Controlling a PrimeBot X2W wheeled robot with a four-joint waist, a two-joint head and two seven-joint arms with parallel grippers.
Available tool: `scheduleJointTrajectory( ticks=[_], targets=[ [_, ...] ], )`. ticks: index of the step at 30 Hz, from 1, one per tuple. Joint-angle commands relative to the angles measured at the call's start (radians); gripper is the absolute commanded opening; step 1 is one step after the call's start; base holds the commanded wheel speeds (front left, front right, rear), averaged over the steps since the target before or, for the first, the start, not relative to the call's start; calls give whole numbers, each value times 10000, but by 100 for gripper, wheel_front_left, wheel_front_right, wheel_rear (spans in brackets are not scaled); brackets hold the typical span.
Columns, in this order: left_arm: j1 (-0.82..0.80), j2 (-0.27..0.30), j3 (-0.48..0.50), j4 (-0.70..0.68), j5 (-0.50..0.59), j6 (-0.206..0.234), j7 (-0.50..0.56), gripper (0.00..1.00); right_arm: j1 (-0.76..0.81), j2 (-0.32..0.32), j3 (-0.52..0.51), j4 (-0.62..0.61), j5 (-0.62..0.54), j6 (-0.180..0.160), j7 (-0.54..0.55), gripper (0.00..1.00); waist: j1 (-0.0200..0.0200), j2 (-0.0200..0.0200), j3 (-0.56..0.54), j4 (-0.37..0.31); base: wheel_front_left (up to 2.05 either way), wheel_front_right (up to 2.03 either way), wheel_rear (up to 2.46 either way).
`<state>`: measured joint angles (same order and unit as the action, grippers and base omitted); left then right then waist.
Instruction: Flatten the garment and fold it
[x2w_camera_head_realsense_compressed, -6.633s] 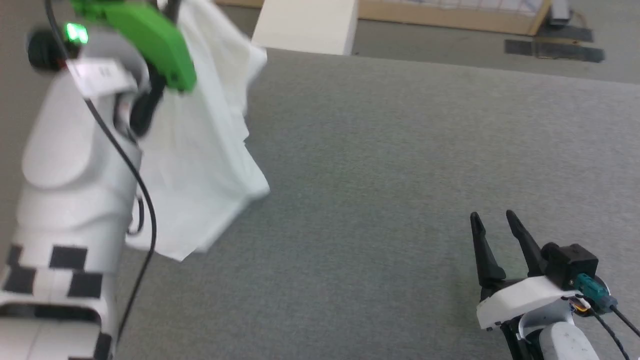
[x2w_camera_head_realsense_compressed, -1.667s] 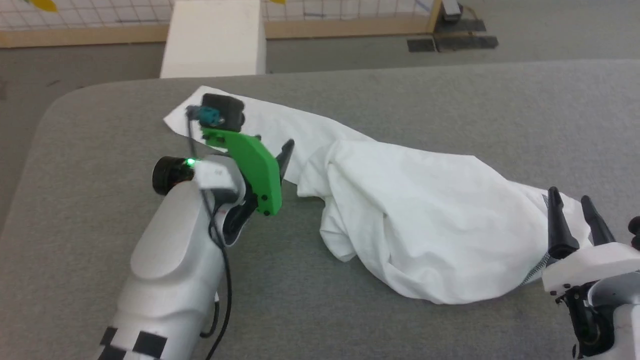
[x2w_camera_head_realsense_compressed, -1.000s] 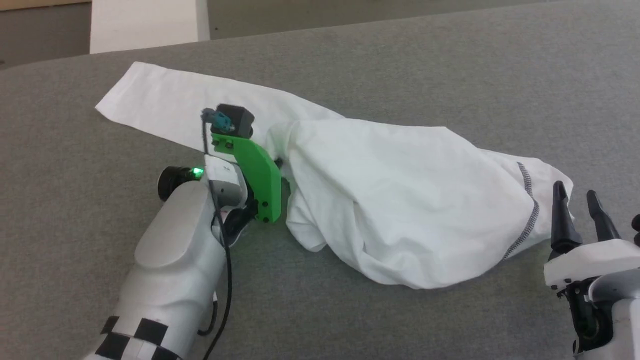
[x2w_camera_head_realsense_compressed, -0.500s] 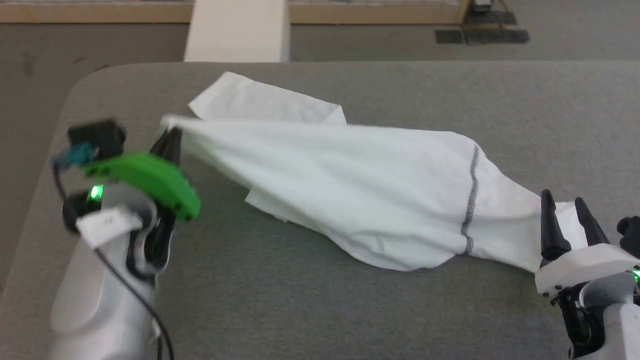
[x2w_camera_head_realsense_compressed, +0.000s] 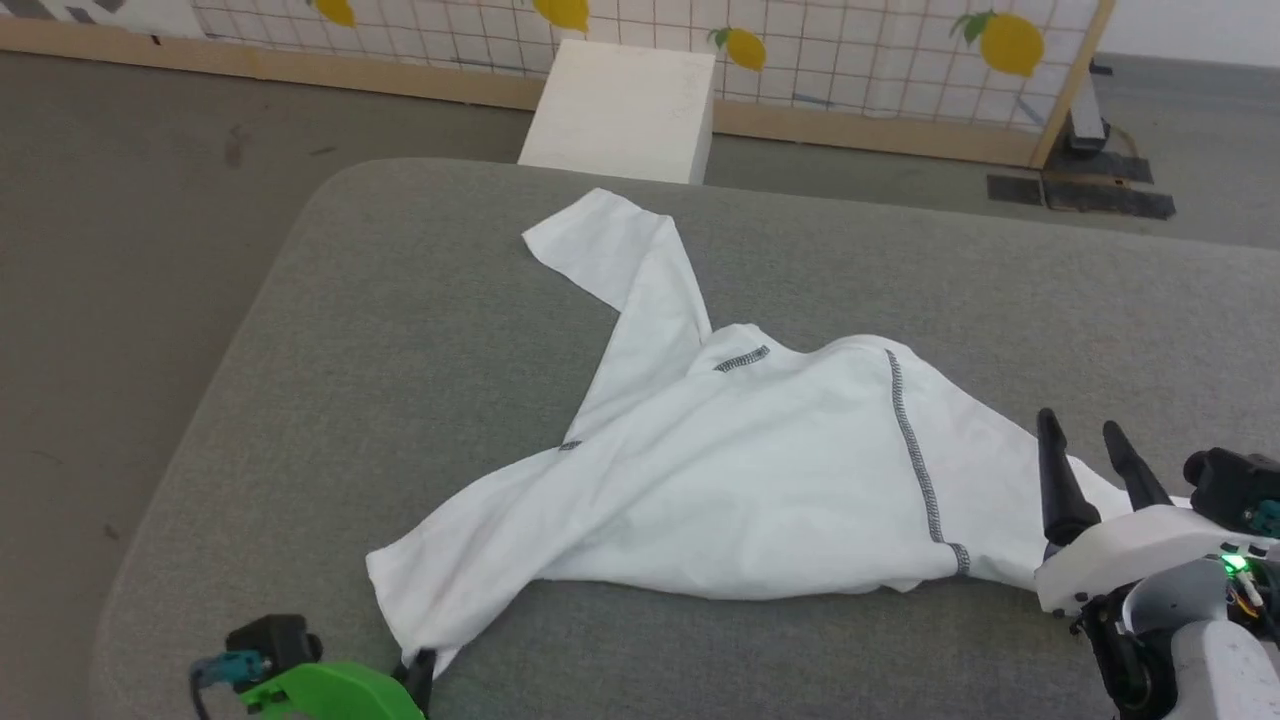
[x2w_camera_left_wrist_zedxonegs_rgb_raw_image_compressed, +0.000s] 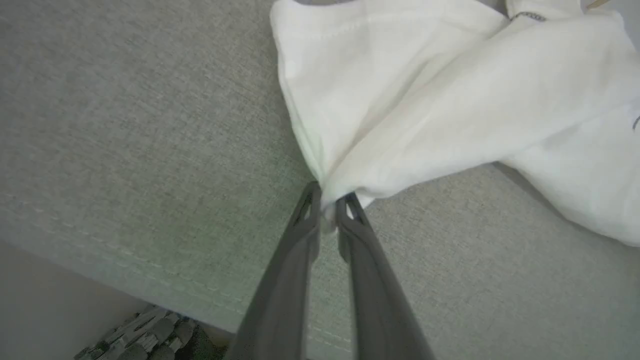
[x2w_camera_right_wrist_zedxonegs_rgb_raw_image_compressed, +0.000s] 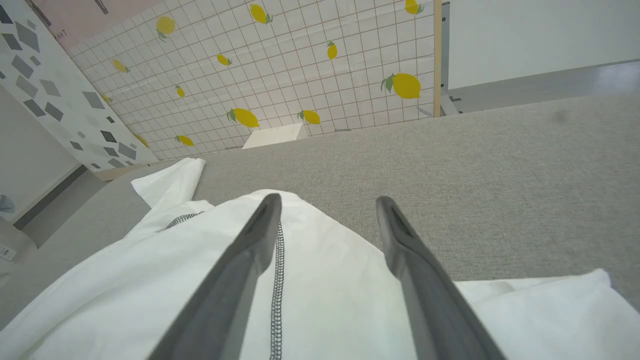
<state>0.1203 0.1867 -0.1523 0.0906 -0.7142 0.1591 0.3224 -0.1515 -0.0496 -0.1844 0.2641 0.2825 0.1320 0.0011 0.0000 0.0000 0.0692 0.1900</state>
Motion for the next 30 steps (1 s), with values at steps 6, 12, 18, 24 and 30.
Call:
scheduleJointTrajectory(
  ticks=[6, 12, 18, 24, 30],
  targets=[
    [-639, -366, 1599, -1370, -1306, -380, -1216, 100, 19, -7, 119, 152, -184, -13, 492, 100, 0, 0, -228, 136, 0, 0, 0],
    [-1264, 495, 1947, -1669, 1109, -755, -4355, 100, -719, -7, -83, 321, -1550, -13, 2513, 100, 0, 0, -17, -8, 0, 0, 0],
    [-1732, 431, 1095, -1112, 2938, -805, -5668, 100, -2014, -311, 345, 756, -2968, -13, 5164, 100, 0, 0, 469, -114, 0, 0, 0],
    [-2052, -117, 747, -840, 3364, -881, -5816, 100, -2691, -1110, 416, 1588, -3722, -13, 6517, 100, 0, 0, 934, 199, 0, 0, 0],
    [-2052, -426, 945, -832, 3416, -990, -5837, 100, -2526, -1272, 883, 1953, -3042, -13, 7505, 100, 0, 0, 1232, 324, 0, 0, 0]
  ],
)
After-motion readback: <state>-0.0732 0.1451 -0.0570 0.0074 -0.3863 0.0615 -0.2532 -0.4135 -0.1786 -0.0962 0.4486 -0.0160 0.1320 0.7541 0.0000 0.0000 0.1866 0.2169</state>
